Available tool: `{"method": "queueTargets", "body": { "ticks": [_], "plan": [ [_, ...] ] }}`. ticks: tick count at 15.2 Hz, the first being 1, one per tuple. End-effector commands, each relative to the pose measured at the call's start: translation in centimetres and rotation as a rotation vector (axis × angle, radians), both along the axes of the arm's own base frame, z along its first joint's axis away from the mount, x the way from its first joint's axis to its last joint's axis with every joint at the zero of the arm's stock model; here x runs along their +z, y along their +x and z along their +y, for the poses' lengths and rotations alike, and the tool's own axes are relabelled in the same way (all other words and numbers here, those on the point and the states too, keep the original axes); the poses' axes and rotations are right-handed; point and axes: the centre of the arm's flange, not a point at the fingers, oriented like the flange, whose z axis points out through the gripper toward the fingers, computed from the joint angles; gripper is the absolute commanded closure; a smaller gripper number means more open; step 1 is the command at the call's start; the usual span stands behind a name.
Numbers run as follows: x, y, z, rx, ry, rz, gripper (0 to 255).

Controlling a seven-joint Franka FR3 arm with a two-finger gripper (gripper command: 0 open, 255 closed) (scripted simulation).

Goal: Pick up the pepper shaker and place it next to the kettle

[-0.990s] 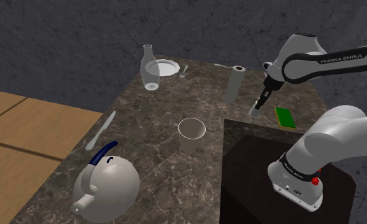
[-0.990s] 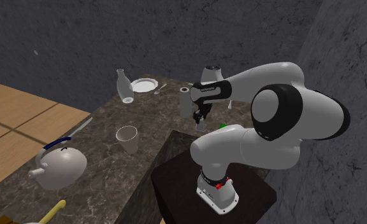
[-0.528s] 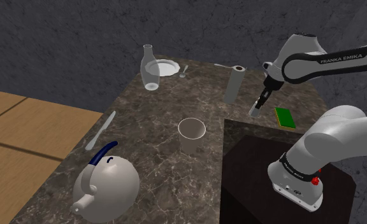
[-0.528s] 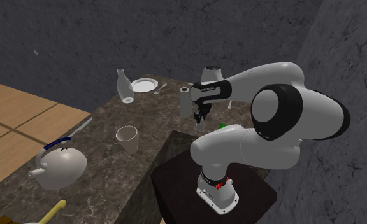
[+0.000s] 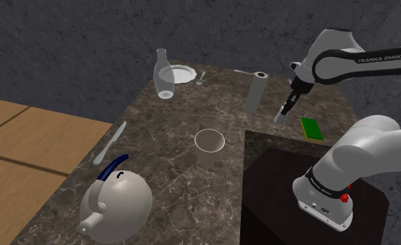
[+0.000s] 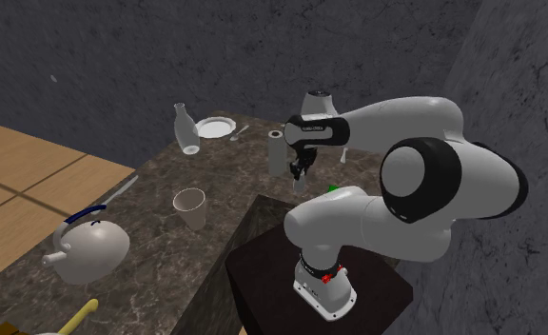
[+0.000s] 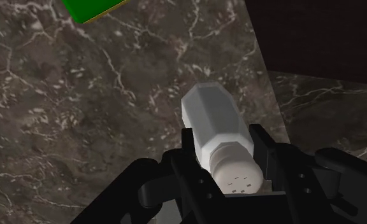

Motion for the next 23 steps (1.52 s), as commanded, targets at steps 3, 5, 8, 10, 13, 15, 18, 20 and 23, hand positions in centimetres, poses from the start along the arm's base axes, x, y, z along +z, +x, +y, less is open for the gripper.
{"method": "queueTargets", "body": {
  "ticks": [3,5,8,10,13,15,18,20,23],
  "plan": [
    [2.1,0.1,0.0,0.0,0.0,0.0,255],
    [3.2,0.1,0.0,0.0,0.0,0.0,255],
    [4.8,0.1,0.0,0.0,0.0,0.0,255],
    [5.8,0.1,0.0,0.0,0.0,0.0,255],
    [7.4,0.1,0.0,0.0,0.0,0.0,255],
    [8.5,0.1,0.0,0.0,0.0,0.0,255],
    [10.1,0.1,0.0,0.0,0.0,0.0,255],
    [11.1,0.1,0.0,0.0,0.0,0.0,255],
    [12.7,0.1,0.0,0.0,0.0,0.0,255]
  ]
}}
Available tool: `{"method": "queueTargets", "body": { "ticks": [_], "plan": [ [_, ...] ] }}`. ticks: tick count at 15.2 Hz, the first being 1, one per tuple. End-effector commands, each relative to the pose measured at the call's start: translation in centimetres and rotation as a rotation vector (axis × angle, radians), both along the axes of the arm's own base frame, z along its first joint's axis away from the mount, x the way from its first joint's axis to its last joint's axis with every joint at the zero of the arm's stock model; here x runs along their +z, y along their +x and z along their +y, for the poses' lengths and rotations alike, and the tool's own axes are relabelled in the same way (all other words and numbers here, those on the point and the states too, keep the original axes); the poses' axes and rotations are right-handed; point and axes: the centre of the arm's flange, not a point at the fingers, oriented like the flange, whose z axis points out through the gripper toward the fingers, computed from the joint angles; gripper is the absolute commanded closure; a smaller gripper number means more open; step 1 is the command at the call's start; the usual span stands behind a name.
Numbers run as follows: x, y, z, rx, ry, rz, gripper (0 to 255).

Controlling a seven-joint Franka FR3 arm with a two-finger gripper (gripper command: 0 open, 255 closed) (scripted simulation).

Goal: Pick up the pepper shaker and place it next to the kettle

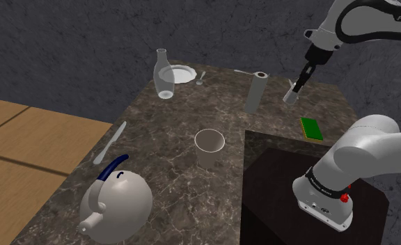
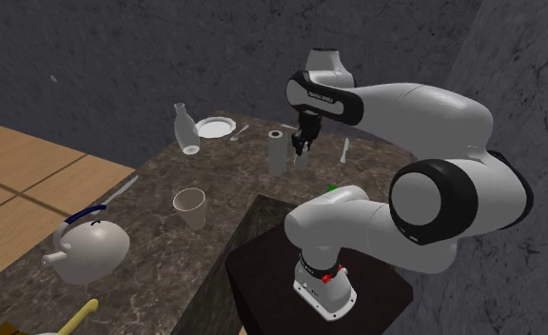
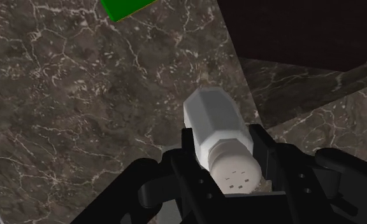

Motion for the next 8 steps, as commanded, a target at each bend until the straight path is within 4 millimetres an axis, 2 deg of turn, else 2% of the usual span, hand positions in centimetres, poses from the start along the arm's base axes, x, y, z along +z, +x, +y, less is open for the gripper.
{"method": "queueTargets", "body": {
  "ticks": [1,8],
  "plan": [
    [1.0,0.1,0.1,0.0,0.0,0.0,255],
    [4.7,0.1,0.1,0.0,0.0,0.0,255]
  ]
}}
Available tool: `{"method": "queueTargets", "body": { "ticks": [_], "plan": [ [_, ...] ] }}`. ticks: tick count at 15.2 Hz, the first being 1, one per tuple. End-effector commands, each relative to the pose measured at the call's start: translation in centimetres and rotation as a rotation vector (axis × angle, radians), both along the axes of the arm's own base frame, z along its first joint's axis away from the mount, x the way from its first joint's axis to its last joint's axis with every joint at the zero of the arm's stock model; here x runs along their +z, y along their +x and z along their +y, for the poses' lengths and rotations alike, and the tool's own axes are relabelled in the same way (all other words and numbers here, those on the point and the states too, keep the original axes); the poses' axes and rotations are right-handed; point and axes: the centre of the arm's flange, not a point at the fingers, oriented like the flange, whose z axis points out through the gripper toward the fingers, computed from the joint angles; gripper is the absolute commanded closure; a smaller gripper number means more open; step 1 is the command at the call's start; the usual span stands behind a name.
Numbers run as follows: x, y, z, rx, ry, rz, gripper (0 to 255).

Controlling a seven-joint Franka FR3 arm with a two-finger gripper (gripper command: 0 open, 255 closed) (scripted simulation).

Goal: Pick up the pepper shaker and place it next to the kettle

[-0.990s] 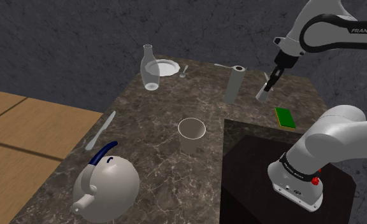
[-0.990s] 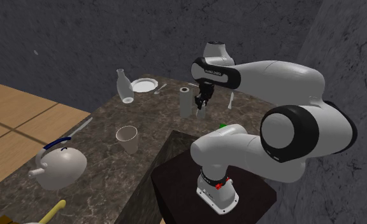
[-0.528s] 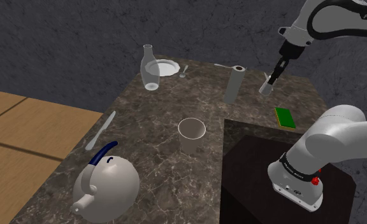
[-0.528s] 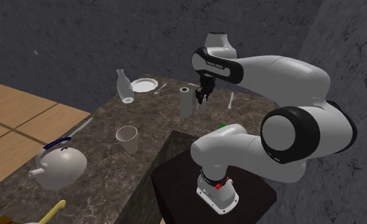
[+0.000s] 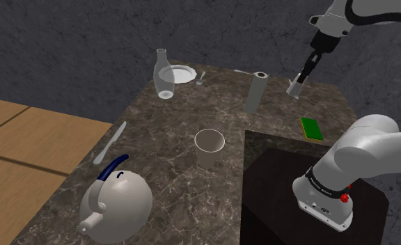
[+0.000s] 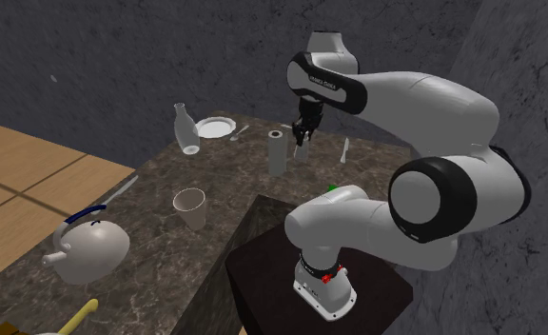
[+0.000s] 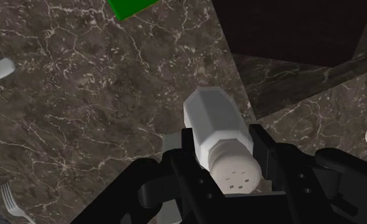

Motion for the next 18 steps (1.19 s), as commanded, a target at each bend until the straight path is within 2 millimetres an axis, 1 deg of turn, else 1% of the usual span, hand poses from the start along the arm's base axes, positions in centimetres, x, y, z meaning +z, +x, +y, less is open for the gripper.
{"method": "queueTargets", "body": {
  "ticks": [1,11,18],
  "plan": [
    [1.1,0.0,0.1,0.0,0.0,0.0,255],
    [6.2,0.0,0.1,0.0,0.0,0.0,255],
    [6.2,2.0,9.1,0.0,0.0,0.0,255]
  ]
}}
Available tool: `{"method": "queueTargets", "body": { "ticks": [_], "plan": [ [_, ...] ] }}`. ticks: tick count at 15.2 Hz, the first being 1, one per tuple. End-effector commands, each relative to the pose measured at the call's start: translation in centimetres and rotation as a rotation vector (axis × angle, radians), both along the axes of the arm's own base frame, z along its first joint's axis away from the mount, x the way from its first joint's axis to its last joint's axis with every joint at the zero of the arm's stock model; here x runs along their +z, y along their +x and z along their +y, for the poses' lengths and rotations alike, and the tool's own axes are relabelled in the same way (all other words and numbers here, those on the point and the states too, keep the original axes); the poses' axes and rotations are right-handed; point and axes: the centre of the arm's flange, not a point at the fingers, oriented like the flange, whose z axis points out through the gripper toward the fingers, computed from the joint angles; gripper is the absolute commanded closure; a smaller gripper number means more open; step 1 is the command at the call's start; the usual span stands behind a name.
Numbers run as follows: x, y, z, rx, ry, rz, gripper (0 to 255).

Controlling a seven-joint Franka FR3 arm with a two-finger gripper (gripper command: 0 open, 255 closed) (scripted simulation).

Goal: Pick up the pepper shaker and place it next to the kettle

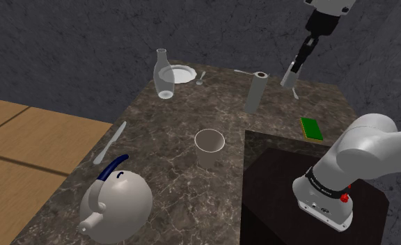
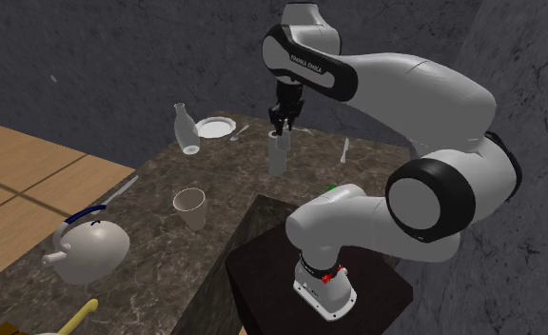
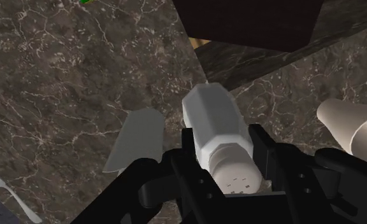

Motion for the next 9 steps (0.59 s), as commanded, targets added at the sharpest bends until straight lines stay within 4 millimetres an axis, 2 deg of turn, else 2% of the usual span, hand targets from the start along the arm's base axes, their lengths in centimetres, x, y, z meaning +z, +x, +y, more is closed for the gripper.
{"method": "queueTargets", "body": {
  "ticks": [1,9],
  "plan": [
    [-0.1,0.7,2.6,-0.001,0.001,0.0,255],
    [-0.1,3.0,12.9,-0.001,0.001,0.0,255]
  ]
}}
